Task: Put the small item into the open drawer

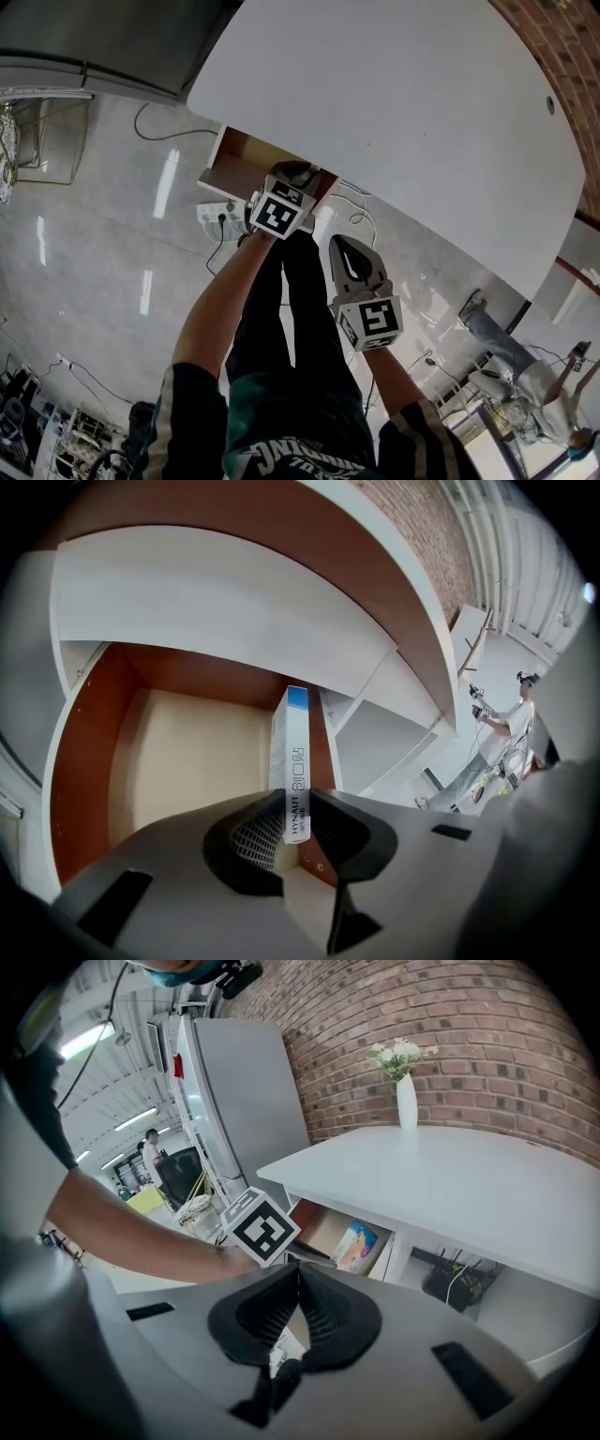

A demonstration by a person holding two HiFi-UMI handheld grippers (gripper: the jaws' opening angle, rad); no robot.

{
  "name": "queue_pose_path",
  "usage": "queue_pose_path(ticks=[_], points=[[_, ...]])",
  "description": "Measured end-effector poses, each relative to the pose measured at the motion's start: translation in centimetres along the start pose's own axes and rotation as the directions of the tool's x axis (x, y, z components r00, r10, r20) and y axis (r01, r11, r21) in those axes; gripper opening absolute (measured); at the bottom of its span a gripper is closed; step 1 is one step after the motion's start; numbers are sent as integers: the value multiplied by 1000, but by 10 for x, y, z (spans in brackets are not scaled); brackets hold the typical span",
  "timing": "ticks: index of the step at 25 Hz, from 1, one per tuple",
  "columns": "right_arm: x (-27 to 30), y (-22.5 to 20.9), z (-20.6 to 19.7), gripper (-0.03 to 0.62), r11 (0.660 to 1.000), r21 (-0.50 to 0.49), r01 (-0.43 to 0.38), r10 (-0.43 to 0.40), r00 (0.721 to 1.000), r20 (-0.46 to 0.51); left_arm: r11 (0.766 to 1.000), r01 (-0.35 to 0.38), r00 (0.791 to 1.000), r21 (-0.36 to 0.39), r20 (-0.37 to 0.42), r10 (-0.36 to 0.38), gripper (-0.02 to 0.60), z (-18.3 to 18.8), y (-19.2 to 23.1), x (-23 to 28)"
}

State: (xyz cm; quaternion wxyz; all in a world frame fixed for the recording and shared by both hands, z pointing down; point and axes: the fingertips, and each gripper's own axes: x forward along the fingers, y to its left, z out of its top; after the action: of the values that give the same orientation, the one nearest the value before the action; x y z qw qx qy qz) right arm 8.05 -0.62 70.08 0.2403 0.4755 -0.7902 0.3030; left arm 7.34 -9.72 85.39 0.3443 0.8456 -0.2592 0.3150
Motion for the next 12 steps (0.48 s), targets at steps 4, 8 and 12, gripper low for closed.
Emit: queue_pose_path(ticks=[4, 8, 12], points=[[-2, -7, -3, 25, 1000, 8, 10, -10, 1000, -4, 1000, -12, 1000, -23, 4, 12, 94, 2, 5, 13], [-2, -11, -10, 25, 1000, 6, 15, -15, 1000, -20, 999, -16, 1000, -39, -2, 16, 93, -2, 12, 18], [-1, -10, -12, 25, 1000, 0, 16, -16, 999, -40, 999, -34, 999, -23, -3, 34, 93, -5, 20, 22]])
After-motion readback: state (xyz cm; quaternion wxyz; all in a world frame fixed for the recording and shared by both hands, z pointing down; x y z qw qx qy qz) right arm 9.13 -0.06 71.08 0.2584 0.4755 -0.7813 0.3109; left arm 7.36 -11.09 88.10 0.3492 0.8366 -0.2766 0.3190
